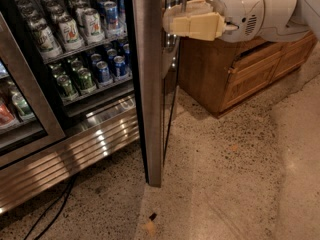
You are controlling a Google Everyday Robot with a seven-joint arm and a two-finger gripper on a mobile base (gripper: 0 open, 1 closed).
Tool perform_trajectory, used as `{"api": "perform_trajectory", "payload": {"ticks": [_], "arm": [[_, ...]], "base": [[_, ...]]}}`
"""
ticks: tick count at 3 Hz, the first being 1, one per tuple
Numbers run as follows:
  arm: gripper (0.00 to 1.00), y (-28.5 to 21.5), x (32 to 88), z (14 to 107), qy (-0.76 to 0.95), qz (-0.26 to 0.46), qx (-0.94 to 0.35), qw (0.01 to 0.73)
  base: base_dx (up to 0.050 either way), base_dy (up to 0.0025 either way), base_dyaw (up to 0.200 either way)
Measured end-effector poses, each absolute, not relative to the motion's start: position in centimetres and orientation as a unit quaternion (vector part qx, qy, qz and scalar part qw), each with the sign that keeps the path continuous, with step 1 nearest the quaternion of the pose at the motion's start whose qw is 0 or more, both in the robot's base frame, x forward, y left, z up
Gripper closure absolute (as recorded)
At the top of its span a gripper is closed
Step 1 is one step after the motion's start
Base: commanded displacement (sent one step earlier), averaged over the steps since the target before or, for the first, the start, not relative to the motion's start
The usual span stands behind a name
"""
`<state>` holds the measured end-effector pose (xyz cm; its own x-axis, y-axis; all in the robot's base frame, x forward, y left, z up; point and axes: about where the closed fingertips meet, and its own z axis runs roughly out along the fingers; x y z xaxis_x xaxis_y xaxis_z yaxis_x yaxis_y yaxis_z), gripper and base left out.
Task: Open right fridge door
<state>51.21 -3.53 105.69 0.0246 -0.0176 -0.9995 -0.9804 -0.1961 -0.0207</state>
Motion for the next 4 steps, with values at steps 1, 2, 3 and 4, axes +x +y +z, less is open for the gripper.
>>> {"api": "perform_trajectory", "payload": {"ticks": [1, 2, 3, 4], "arm": [[0.58, -3.53, 51.21, 105.69, 0.448, 0.536, -0.557, 0.449], [0.35, -3.52, 51.21, 105.69, 0.448, 0.536, -0.557, 0.449], [0.12, -3.52, 51.21, 105.69, 0.448, 0.536, -0.557, 0.449], [0.0, -3.51, 51.21, 105.69, 0.448, 0.536, -0.557, 0.449]], "base": [[0.0, 0.0, 0.0], [0.0, 0.0, 0.0], [0.0, 0.0, 0.0], [0.0, 0.0, 0.0]]}}
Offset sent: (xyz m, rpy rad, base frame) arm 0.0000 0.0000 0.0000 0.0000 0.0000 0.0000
